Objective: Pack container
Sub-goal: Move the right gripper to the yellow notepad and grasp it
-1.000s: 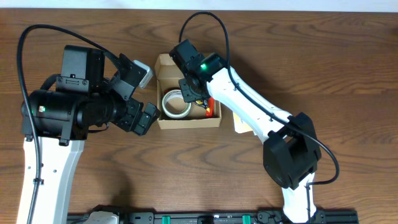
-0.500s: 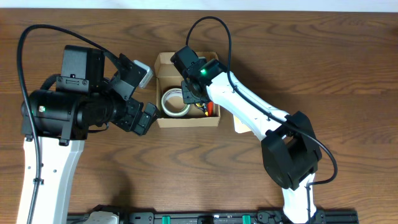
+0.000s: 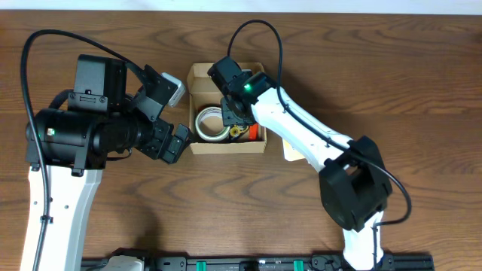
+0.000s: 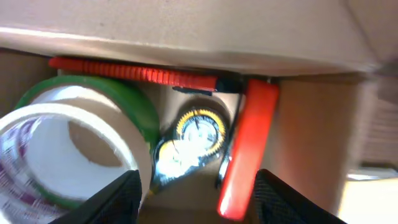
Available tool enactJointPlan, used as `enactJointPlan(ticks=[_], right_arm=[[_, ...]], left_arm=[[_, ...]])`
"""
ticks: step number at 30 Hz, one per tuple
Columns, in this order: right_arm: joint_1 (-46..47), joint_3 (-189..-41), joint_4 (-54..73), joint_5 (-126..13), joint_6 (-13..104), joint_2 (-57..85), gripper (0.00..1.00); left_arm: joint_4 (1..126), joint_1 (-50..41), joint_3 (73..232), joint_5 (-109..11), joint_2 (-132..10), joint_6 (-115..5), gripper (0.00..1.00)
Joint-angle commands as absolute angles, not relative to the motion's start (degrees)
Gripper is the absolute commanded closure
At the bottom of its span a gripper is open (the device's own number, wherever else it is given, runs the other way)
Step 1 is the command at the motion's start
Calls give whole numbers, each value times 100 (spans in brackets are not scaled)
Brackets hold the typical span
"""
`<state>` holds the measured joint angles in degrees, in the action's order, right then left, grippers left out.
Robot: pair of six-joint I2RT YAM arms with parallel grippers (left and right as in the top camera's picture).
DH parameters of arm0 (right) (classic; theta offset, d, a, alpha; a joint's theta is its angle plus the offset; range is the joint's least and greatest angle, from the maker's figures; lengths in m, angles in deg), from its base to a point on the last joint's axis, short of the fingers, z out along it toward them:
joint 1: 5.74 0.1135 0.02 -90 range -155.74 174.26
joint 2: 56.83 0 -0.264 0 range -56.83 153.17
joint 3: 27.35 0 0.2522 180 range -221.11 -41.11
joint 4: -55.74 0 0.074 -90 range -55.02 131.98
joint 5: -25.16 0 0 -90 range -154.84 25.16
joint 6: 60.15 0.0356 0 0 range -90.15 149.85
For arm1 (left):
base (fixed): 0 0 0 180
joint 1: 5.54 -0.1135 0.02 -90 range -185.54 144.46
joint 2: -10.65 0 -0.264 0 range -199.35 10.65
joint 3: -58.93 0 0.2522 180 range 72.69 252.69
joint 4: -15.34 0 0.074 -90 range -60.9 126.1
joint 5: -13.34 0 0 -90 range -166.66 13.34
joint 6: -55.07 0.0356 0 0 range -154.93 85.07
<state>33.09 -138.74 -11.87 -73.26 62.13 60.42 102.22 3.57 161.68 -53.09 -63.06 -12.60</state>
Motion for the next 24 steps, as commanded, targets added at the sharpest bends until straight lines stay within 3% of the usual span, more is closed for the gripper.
enactJointPlan(ticks=[1, 8, 16, 21, 24], right_arm=[[3320, -13863, -1298, -7453, 6057, 5273, 39], [2966, -13863, -1868, -7497, 5786, 4134, 31], [1980, -13721, -3272, -7908, 5802, 3728, 11], [1716, -12890, -3099, -7901, 5653, 3723, 1], [1729, -12165, -2598, -7810, 5587, 3723, 1]], left_arm=[[10238, 348, 16247, -5329, -6300, -1223, 5], [10238, 348, 16247, -5329, -6300, -1223, 5], [10238, 348, 16247, -5329, -6300, -1223, 5], [10238, 348, 16247, -5329, -6300, -1223, 5], [10238, 348, 16247, -5329, -6300, -1223, 5]])
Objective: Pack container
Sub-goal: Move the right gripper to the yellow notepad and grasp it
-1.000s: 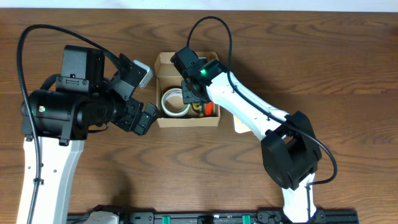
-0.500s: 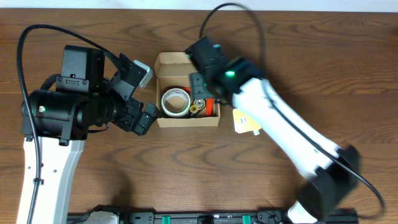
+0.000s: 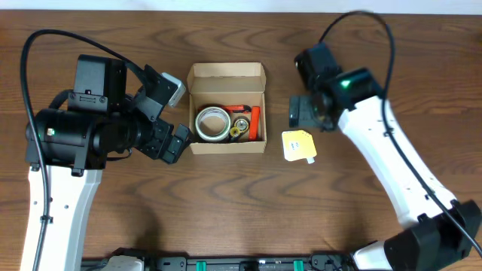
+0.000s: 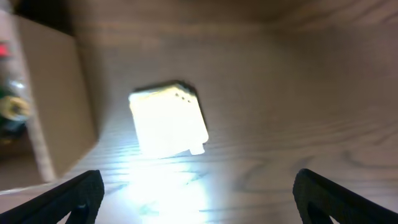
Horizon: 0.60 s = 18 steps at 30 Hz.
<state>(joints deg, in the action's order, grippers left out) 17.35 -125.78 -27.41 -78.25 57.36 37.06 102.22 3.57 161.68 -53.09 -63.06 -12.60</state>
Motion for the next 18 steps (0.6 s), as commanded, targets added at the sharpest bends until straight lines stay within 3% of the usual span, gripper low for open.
enactJointPlan(ticks=[1, 18], right_arm=[[1733, -11922, -2358, -7757, 5550, 3723, 1], [1759, -9701, 566, -6841, 4259, 3726, 1]], left_arm=[[10238, 348, 16247, -5329, -6300, -1223, 5], [10238, 348, 16247, -5329, -6300, -1223, 5]])
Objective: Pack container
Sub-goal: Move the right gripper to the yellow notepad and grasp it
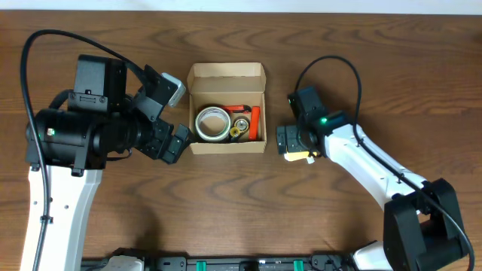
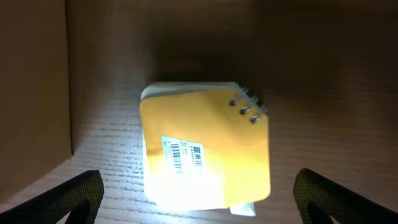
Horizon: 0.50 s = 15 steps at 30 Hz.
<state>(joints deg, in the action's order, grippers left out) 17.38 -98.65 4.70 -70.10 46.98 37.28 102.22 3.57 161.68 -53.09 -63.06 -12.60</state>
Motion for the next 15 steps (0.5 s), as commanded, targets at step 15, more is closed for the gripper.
enactJointPlan(ticks=[15], right_arm=[[1742, -9043, 1622, -6953, 3834, 3870, 1]], left_arm=[[10238, 348, 16247, -5329, -6300, -1223, 5]])
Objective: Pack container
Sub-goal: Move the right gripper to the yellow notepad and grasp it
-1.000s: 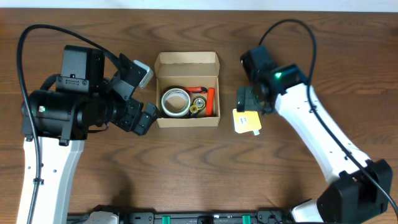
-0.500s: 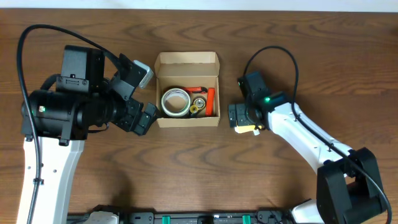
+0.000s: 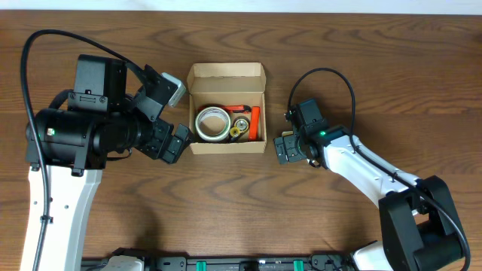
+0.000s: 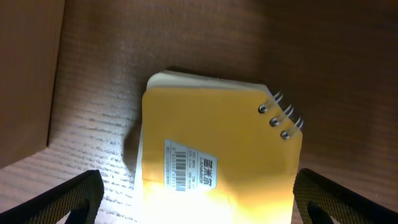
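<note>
A small yellow spiral notepad [image 4: 217,149] with a barcode label lies on the wooden table, right of the open cardboard box [image 3: 226,75]. My right gripper [image 4: 198,208] is low over it, open, one finger on each side of the pad; in the overhead view the gripper [image 3: 292,147] hides the pad. The box holds a tape roll [image 3: 212,123], a round yellow-rimmed item [image 3: 241,129] and a red tool [image 3: 254,120]. My left gripper [image 3: 175,141] hovers just left of the box; its state is not readable.
The box's outer wall [image 4: 28,81] stands close on the left of the notepad in the right wrist view. The left arm's bulky body [image 3: 90,128] fills the table's left side. A black rail [image 3: 248,263] runs along the front edge.
My right gripper has come down closer onto the notepad, which now fills more of the wrist view and sits between the open fingers. The left arm has not moved.
My right gripper was inside the box over the tape roll and red tool, open. Then it was raised to the right of the box above the notepad. Then it hung low over the pad, and now it straddles it, still open.
</note>
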Available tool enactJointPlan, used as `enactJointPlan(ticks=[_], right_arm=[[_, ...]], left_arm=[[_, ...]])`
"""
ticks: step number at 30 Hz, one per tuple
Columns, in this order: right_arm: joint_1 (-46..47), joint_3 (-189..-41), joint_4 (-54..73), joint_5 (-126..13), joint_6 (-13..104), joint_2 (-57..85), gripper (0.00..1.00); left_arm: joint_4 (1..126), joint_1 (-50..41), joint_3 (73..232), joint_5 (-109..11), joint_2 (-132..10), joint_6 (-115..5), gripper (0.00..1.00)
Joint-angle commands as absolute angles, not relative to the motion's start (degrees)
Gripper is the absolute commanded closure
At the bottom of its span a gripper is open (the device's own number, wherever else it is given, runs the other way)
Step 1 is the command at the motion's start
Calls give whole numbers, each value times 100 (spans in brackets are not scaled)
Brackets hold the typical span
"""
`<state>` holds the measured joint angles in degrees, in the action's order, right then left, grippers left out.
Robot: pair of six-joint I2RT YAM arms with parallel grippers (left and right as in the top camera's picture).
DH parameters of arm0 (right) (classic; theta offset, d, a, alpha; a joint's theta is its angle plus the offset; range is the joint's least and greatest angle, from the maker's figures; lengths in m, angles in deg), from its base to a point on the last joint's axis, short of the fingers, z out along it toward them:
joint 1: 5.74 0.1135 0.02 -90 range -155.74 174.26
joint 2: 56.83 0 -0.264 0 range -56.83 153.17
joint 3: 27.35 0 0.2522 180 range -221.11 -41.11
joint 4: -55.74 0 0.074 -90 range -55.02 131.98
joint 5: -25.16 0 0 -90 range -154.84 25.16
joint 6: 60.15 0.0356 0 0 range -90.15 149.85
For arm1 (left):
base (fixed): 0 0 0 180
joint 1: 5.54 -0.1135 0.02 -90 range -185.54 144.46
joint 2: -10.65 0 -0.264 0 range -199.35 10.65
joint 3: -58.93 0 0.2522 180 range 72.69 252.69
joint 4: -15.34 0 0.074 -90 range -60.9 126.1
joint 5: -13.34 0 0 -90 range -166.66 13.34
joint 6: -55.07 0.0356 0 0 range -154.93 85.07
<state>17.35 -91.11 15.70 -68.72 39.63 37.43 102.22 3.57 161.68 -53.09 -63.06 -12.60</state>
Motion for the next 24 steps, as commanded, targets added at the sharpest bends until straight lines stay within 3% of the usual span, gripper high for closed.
enactJointPlan(ticks=[1, 18, 24], right_arm=[[1738, -9043, 1646, -6990, 3834, 3929, 1], [1705, -9043, 1764, -7084, 3839, 4456, 1], [1705, -9043, 1690, -7086, 3861, 4456, 9]], left_arm=[[10238, 348, 16247, -5331, -6300, -1223, 5], [10238, 348, 16247, -5329, -6300, -1223, 4], [10238, 348, 16247, -5329, -6300, -1223, 5]])
